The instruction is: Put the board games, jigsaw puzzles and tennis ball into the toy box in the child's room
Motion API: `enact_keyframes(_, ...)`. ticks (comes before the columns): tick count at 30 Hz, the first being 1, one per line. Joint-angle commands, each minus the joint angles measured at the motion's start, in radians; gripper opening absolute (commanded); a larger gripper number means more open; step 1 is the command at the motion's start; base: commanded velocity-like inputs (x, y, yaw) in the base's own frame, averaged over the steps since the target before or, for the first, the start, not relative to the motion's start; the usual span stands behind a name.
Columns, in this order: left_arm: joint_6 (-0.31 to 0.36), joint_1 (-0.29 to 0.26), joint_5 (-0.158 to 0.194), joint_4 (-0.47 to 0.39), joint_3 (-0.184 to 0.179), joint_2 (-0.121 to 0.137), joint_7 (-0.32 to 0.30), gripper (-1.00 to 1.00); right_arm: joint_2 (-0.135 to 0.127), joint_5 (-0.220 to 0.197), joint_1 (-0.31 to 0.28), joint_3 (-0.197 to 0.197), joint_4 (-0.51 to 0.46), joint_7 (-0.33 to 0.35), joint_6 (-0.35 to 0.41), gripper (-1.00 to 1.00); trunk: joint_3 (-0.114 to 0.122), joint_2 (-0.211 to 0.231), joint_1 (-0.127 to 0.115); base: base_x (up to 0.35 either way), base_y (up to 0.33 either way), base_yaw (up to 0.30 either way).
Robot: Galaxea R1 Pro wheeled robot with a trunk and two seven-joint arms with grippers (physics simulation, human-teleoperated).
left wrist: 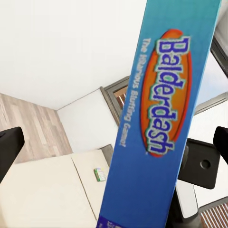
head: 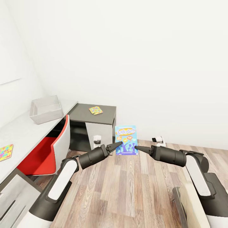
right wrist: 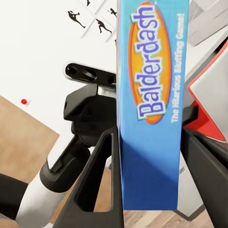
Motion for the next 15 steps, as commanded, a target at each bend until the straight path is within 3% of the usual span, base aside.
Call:
enact_keyframes(1, 0.003, -0.003, 0.003, 0.001, -0.001, -0.002, 0.000, 1.00, 0.000, 0.003, -0.001, 0.000, 0.000, 0.006, 0.003, -1.00, -0.002, -0.002, 0.001, 0.000, 0.000, 0.000)
enact_keyframes(15, 0.003, -0.010, 0.002, 0.006, -0.006, -0.019, 0.002, 1.00, 0.001, 0.004, -0.001, 0.000, 0.000, 0.006, 0.003, -1.00, -0.002, -0.002, 0.001, 0.000, 0.000, 0.000)
